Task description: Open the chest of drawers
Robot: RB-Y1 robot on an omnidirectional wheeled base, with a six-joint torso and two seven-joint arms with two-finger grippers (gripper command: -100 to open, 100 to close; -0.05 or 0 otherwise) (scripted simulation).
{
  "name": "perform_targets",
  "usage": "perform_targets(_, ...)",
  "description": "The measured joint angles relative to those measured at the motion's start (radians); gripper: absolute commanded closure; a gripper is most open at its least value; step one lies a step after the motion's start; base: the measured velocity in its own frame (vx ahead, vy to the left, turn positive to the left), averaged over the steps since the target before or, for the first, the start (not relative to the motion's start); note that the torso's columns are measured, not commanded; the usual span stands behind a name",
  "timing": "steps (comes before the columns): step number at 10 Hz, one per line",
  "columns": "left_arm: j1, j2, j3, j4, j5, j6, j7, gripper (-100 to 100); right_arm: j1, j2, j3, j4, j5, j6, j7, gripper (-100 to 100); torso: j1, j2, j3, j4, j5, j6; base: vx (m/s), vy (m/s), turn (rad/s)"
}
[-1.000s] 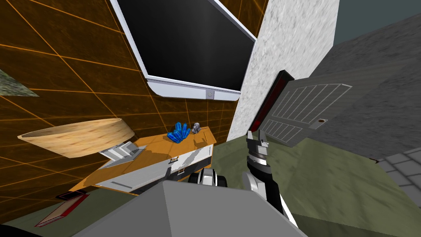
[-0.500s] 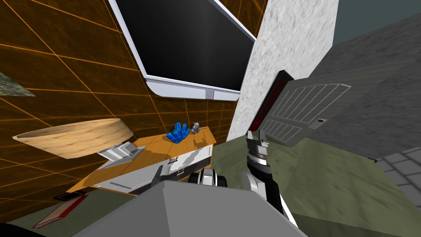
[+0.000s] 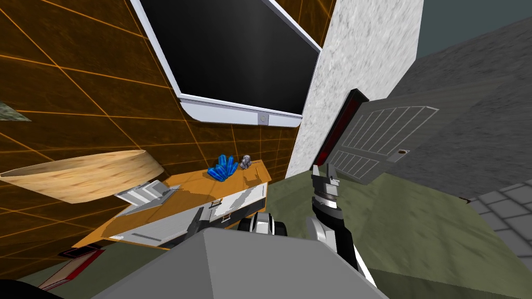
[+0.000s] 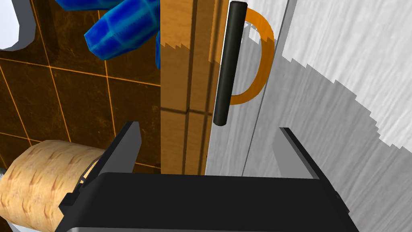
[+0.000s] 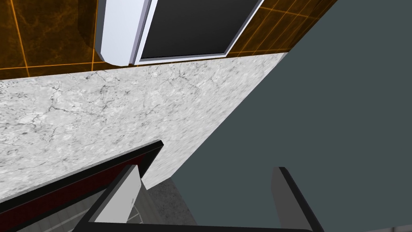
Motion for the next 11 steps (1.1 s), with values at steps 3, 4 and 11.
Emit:
perform_targets(3,0.027,-0.051,-0.001,-0.059,0.002,0.029,0.006,-100,0.000,0.000,0.000,0.000,0.000,0.000,0.000,0,0.001,0.001,0.000,0.000,0.000,0.000,0.009,-0.022,-0.011)
perform_targets(4,0.027,-0.076,-0.001,-0.062,0.003,0.030,0.008,-100,0.000,0.000,0.000,0.000,0.000,0.000,0.000,0,0.001,0.001,0.000,0.000,0.000,0.000,0.005,-0.011,-0.007)
perform_targets(11,-0.038,-0.140,0.009,-0.035,0.016,0.062,-0.018,-100,0.000,0.000,0.000,0.000,0.000,0.000,0.000,0,0.001,0.003,0.002,0.001,0.000,0.000,-0.045,0.006,0.007)
